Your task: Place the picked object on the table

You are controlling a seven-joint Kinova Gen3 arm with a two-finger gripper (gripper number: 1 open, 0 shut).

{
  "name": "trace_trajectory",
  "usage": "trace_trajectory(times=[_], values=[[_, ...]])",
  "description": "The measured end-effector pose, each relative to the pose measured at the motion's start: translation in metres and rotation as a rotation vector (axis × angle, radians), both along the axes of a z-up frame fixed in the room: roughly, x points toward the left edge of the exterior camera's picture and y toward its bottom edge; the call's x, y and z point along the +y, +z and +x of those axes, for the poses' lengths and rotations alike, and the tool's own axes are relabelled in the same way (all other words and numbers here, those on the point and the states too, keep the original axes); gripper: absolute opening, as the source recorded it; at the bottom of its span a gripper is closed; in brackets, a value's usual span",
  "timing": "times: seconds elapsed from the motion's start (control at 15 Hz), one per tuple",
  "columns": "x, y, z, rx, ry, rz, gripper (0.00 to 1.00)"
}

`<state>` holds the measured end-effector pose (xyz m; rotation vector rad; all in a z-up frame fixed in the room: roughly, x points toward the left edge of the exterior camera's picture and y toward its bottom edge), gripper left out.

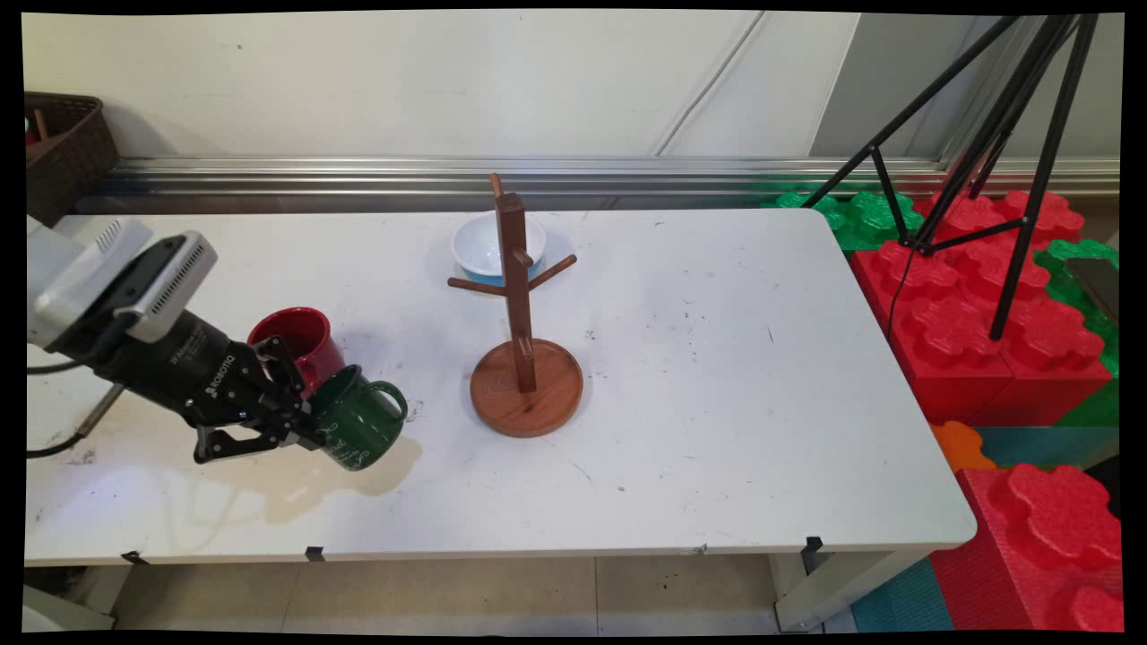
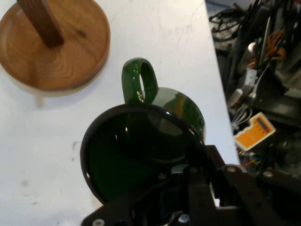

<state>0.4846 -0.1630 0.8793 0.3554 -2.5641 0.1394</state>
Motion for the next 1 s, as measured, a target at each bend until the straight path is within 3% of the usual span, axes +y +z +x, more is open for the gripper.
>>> trace_trajectory(times=[0.33,1.0], values=[[-0.006,-0.018,0.000,-0.070,-0.019,-0.042,0.00],[-0.016,-0.047,-0.004,-0.155,-0.027,-0.083,0.00]])
